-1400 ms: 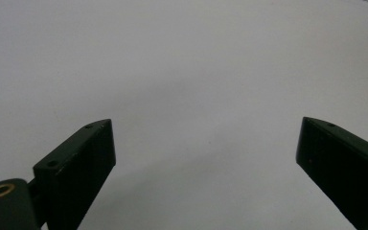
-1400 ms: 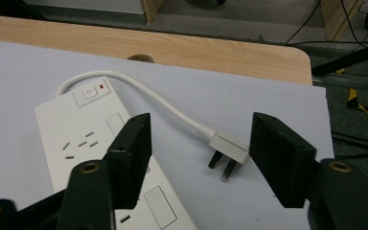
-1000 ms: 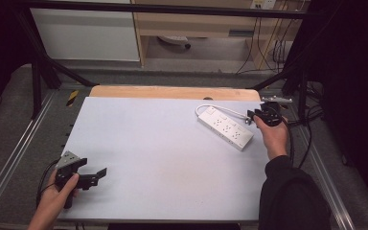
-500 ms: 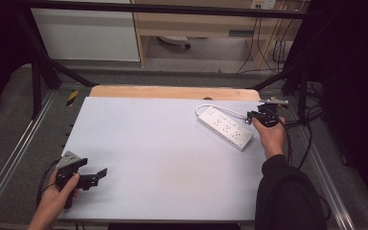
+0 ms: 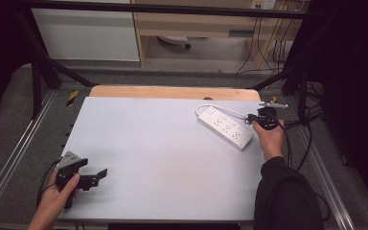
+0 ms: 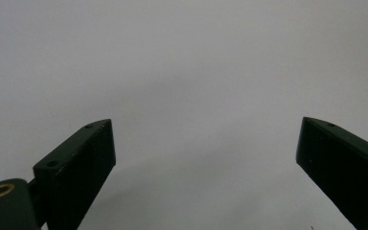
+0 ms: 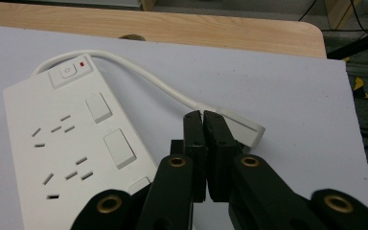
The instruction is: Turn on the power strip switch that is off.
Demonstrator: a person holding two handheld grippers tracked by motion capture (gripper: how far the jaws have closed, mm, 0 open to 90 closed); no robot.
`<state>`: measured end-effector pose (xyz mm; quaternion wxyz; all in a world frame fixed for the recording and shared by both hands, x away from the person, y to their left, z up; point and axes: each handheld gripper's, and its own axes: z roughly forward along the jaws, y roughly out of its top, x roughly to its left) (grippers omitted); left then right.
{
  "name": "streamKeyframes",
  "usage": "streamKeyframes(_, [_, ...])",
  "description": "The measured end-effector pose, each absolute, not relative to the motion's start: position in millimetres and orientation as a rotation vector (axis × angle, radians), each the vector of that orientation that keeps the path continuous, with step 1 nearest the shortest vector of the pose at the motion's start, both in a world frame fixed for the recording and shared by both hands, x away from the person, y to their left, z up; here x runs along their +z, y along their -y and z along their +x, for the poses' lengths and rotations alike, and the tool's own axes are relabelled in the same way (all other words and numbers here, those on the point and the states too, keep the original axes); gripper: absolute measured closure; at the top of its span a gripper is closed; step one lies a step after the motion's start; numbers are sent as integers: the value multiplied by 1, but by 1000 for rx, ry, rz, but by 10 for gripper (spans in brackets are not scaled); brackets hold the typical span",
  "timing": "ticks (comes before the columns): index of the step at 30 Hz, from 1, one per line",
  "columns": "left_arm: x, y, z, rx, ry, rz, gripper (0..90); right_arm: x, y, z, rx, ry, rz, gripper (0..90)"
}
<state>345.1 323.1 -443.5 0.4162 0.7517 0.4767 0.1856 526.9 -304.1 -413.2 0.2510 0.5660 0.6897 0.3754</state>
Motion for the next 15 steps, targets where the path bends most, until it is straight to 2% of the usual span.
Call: streamKeyframes(15, [-444, -323, 345, 466, -1200, 1887, 64, -420, 302, 524, 1032, -1861, 1514, 900])
